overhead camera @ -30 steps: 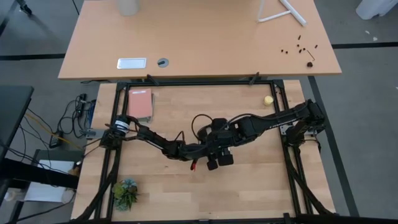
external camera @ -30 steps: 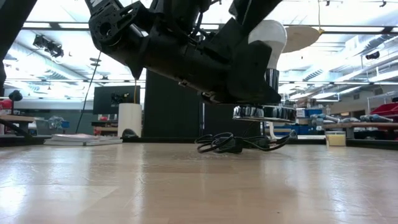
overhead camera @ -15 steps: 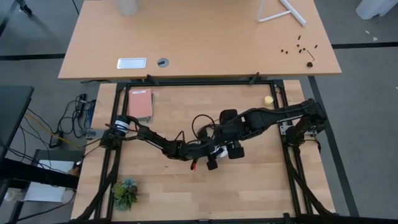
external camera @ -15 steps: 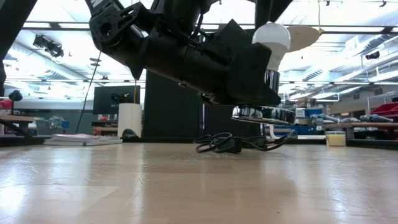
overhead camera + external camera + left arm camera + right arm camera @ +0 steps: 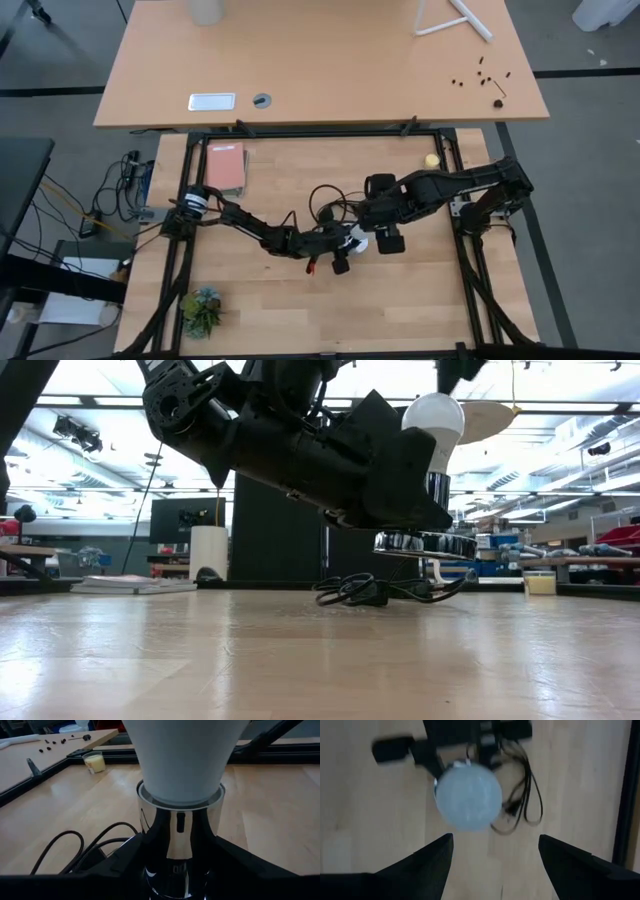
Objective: Screw lightbulb
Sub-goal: Insert the lightbulb into the lamp
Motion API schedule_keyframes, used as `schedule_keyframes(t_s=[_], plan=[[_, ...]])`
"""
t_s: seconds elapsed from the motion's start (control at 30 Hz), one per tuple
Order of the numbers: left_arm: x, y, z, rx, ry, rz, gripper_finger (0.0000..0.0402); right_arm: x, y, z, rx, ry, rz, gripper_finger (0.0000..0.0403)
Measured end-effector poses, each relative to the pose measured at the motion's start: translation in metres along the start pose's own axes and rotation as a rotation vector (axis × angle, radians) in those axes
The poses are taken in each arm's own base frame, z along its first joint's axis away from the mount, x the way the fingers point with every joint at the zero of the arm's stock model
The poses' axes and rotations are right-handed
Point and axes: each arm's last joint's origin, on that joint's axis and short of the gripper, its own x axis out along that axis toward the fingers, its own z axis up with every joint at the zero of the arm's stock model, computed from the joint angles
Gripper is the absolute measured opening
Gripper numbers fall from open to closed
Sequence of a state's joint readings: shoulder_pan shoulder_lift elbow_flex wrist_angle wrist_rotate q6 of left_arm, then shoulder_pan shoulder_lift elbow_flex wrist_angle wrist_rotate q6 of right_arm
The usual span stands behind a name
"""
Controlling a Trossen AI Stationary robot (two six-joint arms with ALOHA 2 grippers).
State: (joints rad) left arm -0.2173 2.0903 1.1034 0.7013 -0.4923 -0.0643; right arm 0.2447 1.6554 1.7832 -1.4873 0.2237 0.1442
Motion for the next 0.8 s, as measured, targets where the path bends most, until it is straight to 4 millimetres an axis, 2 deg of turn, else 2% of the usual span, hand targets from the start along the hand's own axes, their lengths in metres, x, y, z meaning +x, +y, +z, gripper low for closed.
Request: schedule_keyframes(t_s=[0.17,0.43,0.6,0.8], plan=[[0.000,0.000,0.000,0.000,0.000,-0.004,0.0195,0.011,0.006,-0.006,-0.002,0.063,0.009,0.0300],[0.000,-0.002,0.000,0.004,0.002,-0.063,0.0195,0.049,0.021,-0.015,-0.062,0.100,0.028,0.0300],[0.000,-0.003,0.000,0.005,0.003,-0.088,0.0195,0.055,0.023,-0.020,-0.074,0.055,0.065,0.0300],[0.000,-0.003,0.000,0.004,0.003,-0.087,0.0195,0.053,0.023,-0.026,-0.033,-0.046,0.123,0.0300]])
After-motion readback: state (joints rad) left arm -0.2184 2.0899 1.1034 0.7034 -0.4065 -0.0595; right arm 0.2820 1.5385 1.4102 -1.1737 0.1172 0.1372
